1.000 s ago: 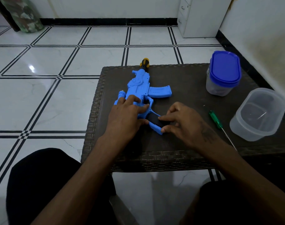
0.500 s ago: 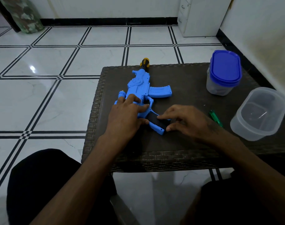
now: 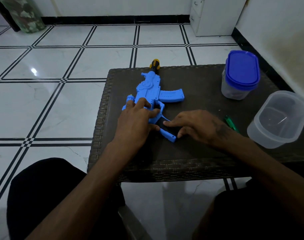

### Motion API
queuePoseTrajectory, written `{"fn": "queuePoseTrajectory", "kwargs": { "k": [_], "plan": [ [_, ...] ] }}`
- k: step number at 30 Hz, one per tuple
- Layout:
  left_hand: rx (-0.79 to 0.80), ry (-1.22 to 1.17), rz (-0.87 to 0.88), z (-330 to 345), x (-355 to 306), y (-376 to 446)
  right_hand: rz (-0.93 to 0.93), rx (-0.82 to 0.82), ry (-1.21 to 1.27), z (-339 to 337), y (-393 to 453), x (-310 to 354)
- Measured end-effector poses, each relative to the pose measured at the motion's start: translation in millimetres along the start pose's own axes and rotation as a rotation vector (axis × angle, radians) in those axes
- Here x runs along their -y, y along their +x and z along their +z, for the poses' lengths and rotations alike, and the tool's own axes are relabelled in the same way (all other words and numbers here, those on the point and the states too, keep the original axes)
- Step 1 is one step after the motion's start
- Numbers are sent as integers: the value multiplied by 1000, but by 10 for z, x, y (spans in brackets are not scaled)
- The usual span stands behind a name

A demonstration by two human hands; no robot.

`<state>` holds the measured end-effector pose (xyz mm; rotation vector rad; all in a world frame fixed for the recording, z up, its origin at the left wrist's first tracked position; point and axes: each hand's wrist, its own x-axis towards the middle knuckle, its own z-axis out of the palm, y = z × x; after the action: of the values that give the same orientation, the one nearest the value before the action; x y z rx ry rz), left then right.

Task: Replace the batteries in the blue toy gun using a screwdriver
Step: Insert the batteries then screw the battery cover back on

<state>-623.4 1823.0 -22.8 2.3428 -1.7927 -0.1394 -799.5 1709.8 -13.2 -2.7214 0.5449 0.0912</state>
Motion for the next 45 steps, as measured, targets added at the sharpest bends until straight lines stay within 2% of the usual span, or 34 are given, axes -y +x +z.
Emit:
{"fn": "queuePoseTrajectory", "kwargs": {
  "k": [3, 7, 11, 17, 22, 25, 28, 33, 38, 45],
  "plan": [
    [-2, -7, -8, 5, -6, -15, 7, -42, 66, -45, 26, -5],
    [1, -14, -12, 5, -10, -8, 24, -37, 20, -40, 41, -9],
    [9, -18, -3, -3, -15, 7, 21, -114, 49, 59, -49, -34],
    [3, -3, -3, 19, -1, -2, 67, -75, 38, -84, -118, -47],
    [-25, -22, -1, 53, 13, -39, 329, -244, 50, -381, -325, -278],
    [-35, -27, -4, 39, -8, -44, 548, -168, -34, -504, -322, -474],
    [-37, -41, -18, 24, -20, -45, 649, -104, -98, -488, -220, -621],
    [-48, -61, -33, 39, -45, -79, 671, -151, -76, -396, -102, -715],
    [-48, -41, -37, 29, -58, -89, 726, -125, -47, -339, -85, -815],
    [-75, -23, -32, 81, -134, -65, 700, -143, -26, -318, -94, -883]
  ]
}}
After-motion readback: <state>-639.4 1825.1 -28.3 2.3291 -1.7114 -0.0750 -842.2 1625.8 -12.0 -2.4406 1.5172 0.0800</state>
